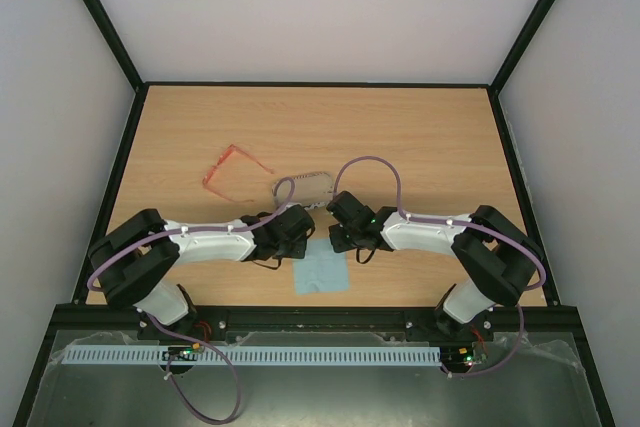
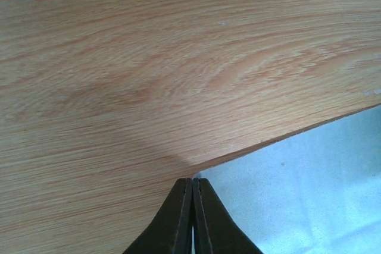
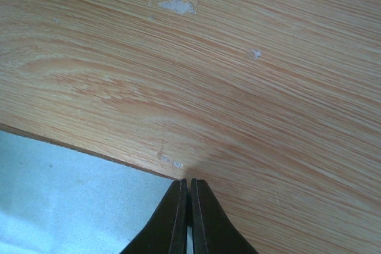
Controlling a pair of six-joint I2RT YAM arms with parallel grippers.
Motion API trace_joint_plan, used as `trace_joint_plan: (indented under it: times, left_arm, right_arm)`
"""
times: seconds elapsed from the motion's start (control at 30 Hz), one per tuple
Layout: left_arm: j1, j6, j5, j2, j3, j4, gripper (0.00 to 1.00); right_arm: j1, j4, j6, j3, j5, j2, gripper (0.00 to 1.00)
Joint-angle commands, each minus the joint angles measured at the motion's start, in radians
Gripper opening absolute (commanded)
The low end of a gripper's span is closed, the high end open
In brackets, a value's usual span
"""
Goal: Organize the sunglasses
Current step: Fold the glasses cleaning cloth at the center of the board.
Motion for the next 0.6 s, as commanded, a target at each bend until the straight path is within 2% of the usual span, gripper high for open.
trace_joint_plan:
  times: [0.0,0.57]
  left_arm:
    - [-0.008,-0.007,0.007,0.023,-0.013,-0.076,0.02]
    - [0.091,0.098,-0.028,0.018,0.113,-0.089,0.02]
  right_arm:
    - [0.006,-0.027,0.005,-0.008,0.015,-0.010,0.04]
    - [-0.031,-0.056,-0.024,0.129,0.049,0.019,0.01]
